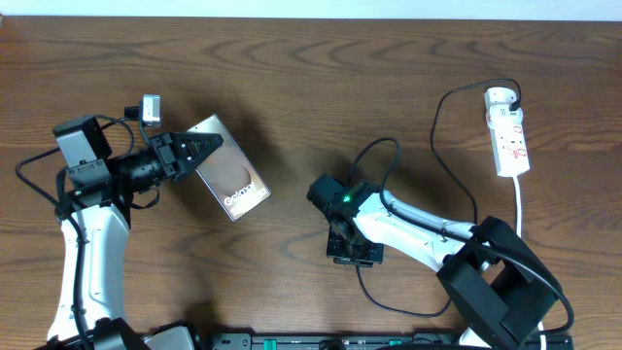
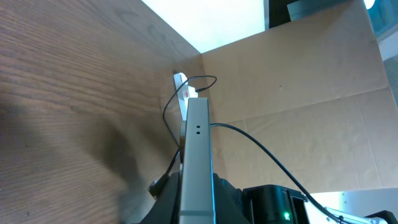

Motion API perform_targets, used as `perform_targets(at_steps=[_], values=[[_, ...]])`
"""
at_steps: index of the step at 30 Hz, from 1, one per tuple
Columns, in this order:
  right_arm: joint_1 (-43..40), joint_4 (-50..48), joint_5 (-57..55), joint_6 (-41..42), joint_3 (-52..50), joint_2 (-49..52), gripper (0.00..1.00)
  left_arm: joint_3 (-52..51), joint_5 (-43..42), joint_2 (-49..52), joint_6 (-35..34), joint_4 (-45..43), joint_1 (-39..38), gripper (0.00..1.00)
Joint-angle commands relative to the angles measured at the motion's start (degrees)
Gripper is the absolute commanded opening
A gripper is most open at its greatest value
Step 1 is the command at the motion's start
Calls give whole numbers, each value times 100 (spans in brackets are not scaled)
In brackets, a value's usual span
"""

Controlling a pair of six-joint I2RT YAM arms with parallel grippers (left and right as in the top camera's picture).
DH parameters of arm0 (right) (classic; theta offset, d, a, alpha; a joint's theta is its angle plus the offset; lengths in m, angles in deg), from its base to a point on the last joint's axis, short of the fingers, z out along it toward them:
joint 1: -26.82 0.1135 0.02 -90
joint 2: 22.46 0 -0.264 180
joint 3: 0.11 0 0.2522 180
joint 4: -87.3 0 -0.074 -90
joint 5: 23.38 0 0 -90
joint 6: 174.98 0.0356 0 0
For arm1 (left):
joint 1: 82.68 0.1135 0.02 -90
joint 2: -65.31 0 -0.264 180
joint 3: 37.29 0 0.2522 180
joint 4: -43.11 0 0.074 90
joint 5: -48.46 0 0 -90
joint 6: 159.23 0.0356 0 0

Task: Plug charger to phone and switch on socket
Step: 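Close the right gripper on the cable connector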

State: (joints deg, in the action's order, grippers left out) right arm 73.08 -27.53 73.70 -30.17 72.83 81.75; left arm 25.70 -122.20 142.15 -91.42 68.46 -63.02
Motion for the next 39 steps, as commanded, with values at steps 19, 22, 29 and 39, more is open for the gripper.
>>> perform_targets(at_steps=[19, 22, 29, 39], values=[[-188, -107, -238, -109, -42, 81, 33, 46, -225, 26, 76, -28, -7, 8], [-186, -107, -238, -109, -42, 81, 29, 46, -225, 26, 76, -26, -7, 7], [-142, -98, -149, -127, -42, 81, 10, 46, -225, 26, 76, -26, -7, 7], [-138, -96, -83, -127, -42, 81, 1, 46, -225, 26, 76, -24, -7, 8]])
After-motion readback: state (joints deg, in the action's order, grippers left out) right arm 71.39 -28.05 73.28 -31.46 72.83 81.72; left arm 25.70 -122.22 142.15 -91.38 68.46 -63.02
